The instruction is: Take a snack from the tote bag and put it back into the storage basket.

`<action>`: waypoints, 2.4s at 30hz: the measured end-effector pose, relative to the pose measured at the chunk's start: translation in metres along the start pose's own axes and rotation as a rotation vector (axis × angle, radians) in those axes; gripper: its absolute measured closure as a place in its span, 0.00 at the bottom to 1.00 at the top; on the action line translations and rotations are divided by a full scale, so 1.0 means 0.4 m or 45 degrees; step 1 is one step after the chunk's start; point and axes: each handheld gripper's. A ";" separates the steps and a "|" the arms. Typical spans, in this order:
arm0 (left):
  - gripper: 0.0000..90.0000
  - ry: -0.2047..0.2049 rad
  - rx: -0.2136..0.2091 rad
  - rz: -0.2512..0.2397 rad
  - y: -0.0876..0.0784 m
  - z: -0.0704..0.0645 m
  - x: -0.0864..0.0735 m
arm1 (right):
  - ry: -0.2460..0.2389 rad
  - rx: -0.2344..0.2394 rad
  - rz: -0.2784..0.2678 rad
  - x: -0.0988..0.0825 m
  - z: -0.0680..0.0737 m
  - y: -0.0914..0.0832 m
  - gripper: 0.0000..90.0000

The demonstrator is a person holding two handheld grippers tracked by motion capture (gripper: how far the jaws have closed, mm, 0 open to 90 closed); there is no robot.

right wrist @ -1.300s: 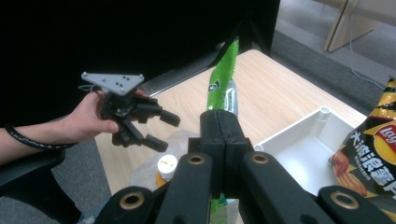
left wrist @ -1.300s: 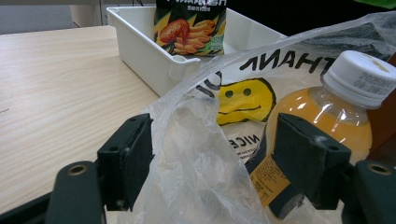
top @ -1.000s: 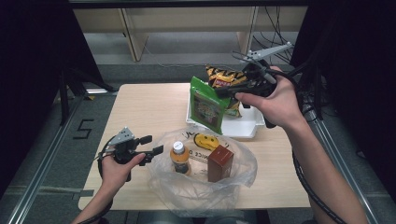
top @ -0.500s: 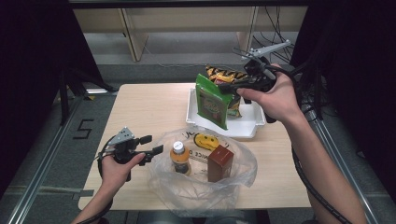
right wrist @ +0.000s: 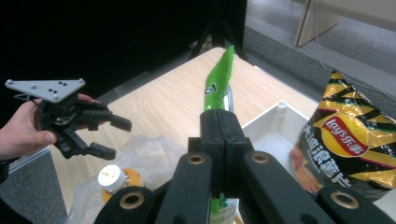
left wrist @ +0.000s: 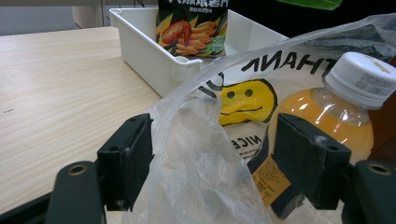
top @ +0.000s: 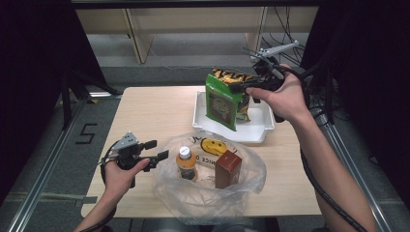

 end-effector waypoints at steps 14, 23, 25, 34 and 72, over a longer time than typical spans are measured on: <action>0.31 -0.021 0.004 -0.002 -0.001 0.000 -0.003 | 0.053 -0.030 -0.004 -0.003 -0.075 0.044 1.00; 0.31 -0.022 0.005 0.001 0.000 0.002 -0.004 | 0.085 -0.041 0.020 -0.013 -0.116 0.076 1.00; 0.31 -0.023 0.002 0.001 0.001 0.003 -0.005 | 0.071 -0.046 0.016 -0.016 -0.126 0.082 1.00; 0.31 -0.009 -0.010 -0.003 0.003 0.003 -0.005 | 0.054 -0.076 0.033 -0.030 -0.150 0.113 1.00; 0.31 -0.010 -0.005 0.015 0.006 0.004 -0.009 | 0.114 -0.131 0.083 -0.062 -0.233 0.202 1.00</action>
Point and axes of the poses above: each handheld gripper's, and its own axes: y roughly forward along the jaws, x roughly out of its top, z roughly to its left, and after that the axes turned 11 degrees about y, right-handed
